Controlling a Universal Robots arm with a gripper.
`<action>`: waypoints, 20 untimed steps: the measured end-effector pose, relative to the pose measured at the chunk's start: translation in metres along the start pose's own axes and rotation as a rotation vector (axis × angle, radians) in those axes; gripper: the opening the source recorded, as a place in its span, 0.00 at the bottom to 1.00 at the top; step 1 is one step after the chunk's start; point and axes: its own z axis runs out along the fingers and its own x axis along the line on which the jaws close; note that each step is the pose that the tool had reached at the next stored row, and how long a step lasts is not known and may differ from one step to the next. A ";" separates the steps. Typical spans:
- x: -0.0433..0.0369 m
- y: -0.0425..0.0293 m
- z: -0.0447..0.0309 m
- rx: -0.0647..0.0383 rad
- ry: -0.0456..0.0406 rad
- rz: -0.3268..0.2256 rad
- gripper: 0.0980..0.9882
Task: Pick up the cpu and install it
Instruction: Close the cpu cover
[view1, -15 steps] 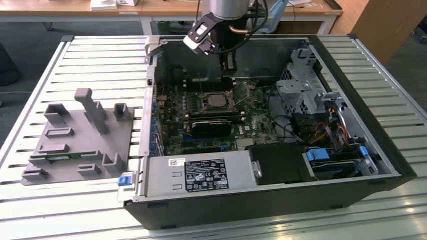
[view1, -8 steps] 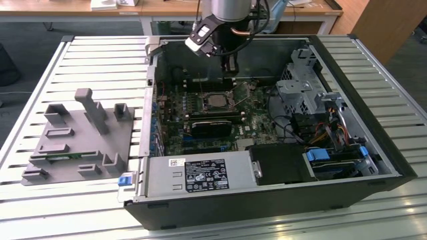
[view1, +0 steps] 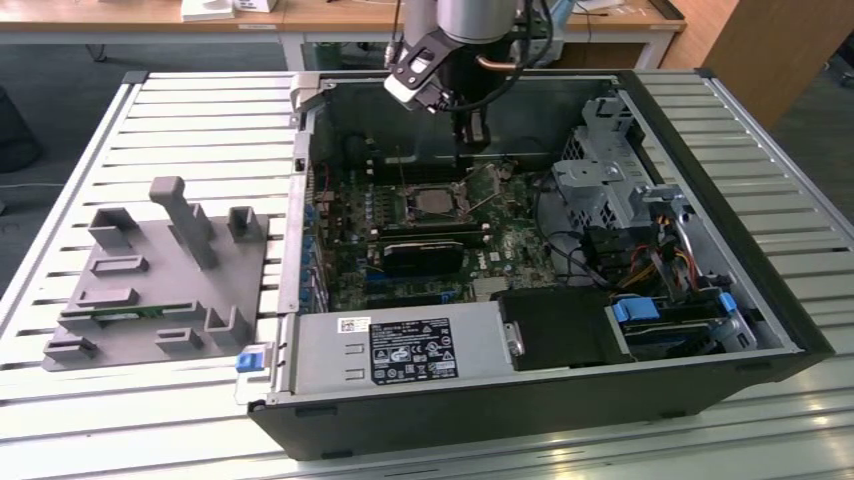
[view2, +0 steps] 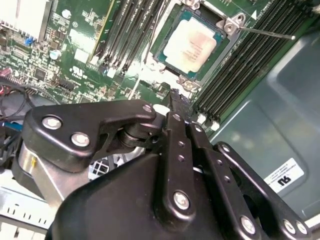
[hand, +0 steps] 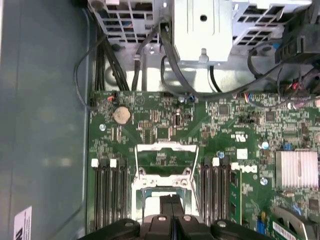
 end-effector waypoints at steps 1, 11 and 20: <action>0.0000 0.0001 -0.0014 0.000 0.0003 0.000 0.01; 0.0001 0.0159 -0.0039 0.002 0.0005 0.000 0.01; 0.0003 0.0301 -0.0032 0.003 0.0003 0.000 0.01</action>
